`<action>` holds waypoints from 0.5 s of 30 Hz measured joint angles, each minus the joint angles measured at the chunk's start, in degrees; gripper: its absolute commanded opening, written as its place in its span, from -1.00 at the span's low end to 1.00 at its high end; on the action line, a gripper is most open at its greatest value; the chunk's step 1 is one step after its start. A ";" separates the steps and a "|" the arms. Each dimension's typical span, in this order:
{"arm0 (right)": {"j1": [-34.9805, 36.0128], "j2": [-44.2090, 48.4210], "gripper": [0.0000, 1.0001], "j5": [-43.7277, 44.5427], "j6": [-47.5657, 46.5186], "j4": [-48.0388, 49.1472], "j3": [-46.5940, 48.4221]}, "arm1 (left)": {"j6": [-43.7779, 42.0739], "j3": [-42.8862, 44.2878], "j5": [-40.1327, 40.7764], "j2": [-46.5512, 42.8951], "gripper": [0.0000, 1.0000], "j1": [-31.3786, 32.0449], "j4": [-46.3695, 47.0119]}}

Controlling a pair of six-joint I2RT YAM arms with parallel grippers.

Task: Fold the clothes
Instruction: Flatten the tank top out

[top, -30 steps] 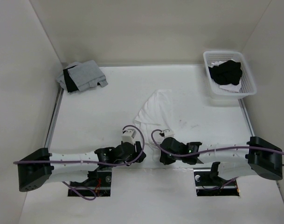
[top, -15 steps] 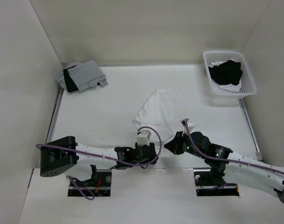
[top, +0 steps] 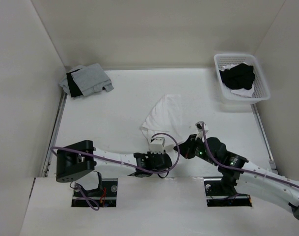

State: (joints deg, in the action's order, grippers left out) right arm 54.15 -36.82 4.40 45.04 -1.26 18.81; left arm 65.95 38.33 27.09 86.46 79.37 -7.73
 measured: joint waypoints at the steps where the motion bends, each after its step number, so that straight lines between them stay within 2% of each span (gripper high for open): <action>1: -0.37 0.57 -0.94 -0.15 -0.22 0.15 -0.13 | 0.31 0.59 0.26 0.52 -0.71 0.20 -0.61; 7: -3.91 4.35 -0.94 -1.27 -1.31 0.55 -1.03 | 1.40 4.24 3.08 3.45 -0.73 1.84 -5.18; 10: -5.62 5.22 -0.94 -2.19 -1.55 1.73 -1.07 | 1.75 6.71 5.51 5.55 -0.85 3.15 -7.87; 12: -6.10 5.29 -0.94 -2.89 -1.73 2.14 -1.09 | 2.12 8.09 7.50 7.15 -1.00 4.04 -9.25; 15: -6.88 5.29 -0.94 -3.72 -1.77 2.84 -1.55 | 2.97 8.85 9.77 8.22 -1.00 4.85 -9.68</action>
State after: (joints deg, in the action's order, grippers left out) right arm 47.27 -31.53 0.69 43.27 1.58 17.26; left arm 68.93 47.18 36.86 94.67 84.23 -17.41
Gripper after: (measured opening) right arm 0.029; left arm 0.010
